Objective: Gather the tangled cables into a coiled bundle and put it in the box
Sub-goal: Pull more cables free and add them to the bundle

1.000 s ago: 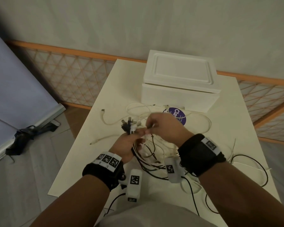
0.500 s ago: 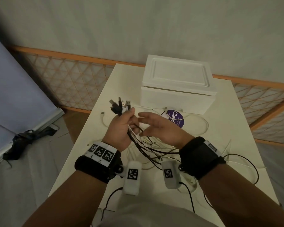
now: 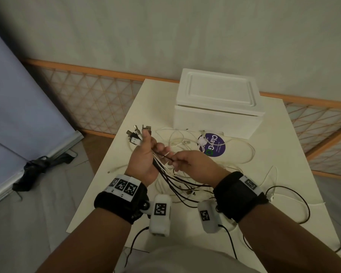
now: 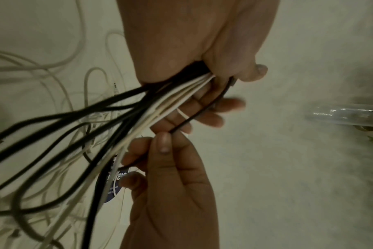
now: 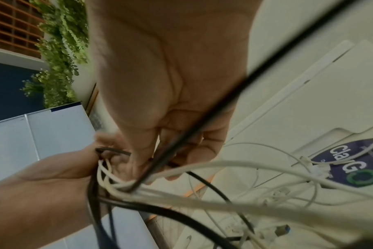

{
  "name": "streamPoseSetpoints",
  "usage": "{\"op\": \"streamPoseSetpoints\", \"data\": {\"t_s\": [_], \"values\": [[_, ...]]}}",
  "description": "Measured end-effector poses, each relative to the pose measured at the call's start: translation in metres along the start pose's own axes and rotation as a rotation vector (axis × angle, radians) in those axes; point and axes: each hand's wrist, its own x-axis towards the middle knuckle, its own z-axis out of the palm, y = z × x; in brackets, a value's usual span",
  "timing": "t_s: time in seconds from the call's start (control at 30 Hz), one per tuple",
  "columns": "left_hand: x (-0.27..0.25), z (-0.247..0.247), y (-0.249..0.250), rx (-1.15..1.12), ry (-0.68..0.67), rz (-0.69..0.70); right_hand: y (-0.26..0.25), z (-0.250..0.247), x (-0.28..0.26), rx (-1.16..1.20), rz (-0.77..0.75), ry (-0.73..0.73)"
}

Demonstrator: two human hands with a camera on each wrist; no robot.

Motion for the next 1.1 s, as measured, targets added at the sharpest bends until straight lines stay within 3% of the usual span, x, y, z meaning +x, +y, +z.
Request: {"op": "streamPoseSetpoints", "data": {"t_s": [0.13, 0.27, 0.37, 0.47, 0.6, 0.7, 0.8, 0.97, 1.1], "values": [[-0.001, -0.009, 0.009, 0.015, -0.061, -0.011, 0.006, 0.002, -0.002, -0.11, 0.012, -0.071], [0.006, -0.02, 0.016, 0.057, -0.118, 0.002, 0.024, 0.006, -0.002, -0.309, 0.124, -0.15], [0.009, -0.024, 0.008, 0.208, -0.092, 0.023, 0.025, 0.002, 0.0, -0.334, 0.13, -0.023], [0.011, -0.029, -0.003, 0.479, -0.101, 0.037, 0.01, -0.008, 0.004, -0.141, 0.055, 0.19], [0.013, -0.021, -0.016, 0.657, -0.178, 0.014, -0.014, -0.019, 0.01, 0.024, -0.049, 0.304], [0.02, -0.014, -0.019, 0.812, -0.04, 0.136, -0.017, -0.021, 0.013, 0.05, -0.097, 0.346], [0.031, -0.009, -0.015, 0.735, 0.086, 0.1, -0.012, -0.02, 0.016, 0.06, -0.145, 0.397], [0.039, -0.01, -0.011, 0.538, -0.013, -0.011, -0.002, -0.016, 0.018, 0.094, -0.162, 0.482], [0.042, -0.016, -0.011, 0.478, 0.007, -0.039, -0.003, -0.021, 0.019, 0.069, -0.268, 0.529]]}}
